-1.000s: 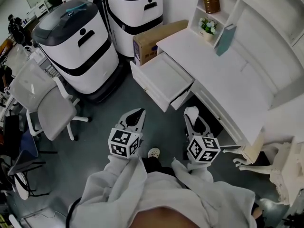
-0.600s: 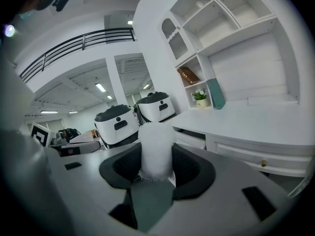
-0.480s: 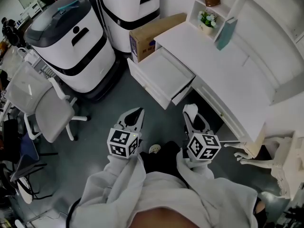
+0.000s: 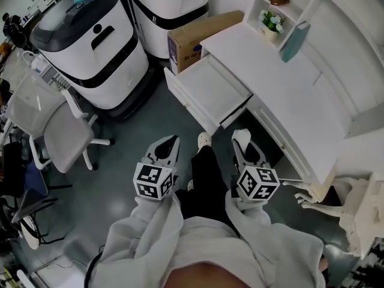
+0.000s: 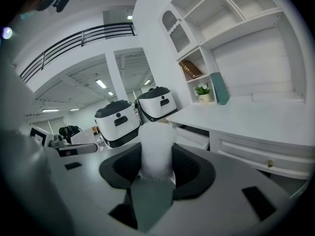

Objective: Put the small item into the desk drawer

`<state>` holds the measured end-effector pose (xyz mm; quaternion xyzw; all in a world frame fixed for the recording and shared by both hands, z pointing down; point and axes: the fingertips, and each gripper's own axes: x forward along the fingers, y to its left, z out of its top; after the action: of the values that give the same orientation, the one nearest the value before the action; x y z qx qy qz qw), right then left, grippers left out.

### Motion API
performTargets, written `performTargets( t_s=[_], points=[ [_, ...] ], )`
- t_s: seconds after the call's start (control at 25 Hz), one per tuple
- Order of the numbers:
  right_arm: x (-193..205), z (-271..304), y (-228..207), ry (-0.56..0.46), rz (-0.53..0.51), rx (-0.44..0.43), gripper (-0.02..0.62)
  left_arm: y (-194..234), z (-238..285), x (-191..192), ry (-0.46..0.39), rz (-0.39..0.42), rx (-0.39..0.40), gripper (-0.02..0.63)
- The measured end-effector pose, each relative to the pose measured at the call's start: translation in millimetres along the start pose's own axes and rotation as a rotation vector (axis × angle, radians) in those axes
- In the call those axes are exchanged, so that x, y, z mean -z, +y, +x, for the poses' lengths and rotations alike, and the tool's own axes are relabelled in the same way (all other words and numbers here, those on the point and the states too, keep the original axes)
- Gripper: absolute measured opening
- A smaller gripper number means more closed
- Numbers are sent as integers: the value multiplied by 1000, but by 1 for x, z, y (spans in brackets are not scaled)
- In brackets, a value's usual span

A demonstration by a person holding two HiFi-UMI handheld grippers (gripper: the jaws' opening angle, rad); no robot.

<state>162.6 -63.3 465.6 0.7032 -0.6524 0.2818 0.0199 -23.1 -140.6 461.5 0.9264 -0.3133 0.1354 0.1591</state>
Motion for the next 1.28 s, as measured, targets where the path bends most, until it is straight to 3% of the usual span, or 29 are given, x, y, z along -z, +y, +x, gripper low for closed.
performTargets(
  t_s=[0.32,0.8,1.28],
  points=[
    [-20,51,-15,28,2,-21,190,26,40,-8,19,-17,-30,17],
    [-76,147,-66,61,6,-10,190,66,139,-51,33,-26,-40,17],
    [-70,221,-80,188,10,-54,190,100,186,-52,89,-70,-94,17]
  ],
)
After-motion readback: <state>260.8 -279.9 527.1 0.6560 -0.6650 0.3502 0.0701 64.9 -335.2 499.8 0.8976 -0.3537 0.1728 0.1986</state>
